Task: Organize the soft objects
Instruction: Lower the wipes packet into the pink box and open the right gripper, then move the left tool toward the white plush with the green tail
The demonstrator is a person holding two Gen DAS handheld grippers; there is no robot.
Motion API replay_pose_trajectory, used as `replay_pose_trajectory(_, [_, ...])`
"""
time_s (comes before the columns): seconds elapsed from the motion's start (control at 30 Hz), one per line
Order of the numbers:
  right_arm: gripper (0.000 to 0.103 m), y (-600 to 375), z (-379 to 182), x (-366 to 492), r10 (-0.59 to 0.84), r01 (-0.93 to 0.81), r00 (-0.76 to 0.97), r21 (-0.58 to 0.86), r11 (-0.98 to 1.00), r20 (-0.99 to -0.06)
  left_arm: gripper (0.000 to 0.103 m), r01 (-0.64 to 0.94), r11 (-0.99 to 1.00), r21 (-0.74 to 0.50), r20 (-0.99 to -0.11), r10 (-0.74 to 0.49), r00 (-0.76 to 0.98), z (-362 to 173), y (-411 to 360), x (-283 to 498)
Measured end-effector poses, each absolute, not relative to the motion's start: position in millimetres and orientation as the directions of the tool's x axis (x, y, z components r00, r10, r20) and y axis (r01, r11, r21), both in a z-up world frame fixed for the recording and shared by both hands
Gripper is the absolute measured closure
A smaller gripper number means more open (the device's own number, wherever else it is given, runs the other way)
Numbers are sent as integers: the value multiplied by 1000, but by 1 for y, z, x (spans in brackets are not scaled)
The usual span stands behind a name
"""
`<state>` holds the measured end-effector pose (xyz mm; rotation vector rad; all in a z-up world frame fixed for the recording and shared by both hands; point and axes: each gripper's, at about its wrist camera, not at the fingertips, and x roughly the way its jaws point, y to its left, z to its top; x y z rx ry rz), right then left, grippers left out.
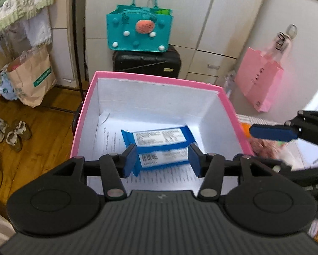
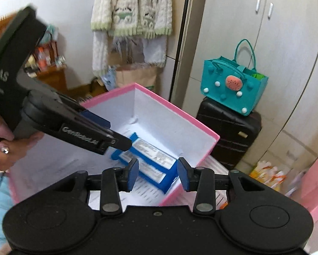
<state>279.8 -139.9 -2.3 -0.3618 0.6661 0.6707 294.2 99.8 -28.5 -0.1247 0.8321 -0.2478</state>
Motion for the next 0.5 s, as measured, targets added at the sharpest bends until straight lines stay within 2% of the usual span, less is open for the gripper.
replay_pose_trajectory(0.3, [57,-193,25,242,543,-662,521,90,744,-659,45,312,924,-221,-699,-374,610,16,84,231])
replay_pose_trajectory(0.5, [57,-221,37,208,560,-649,526,123,751,-640,41,401,897,-185,-696,-407,591,35,63,188])
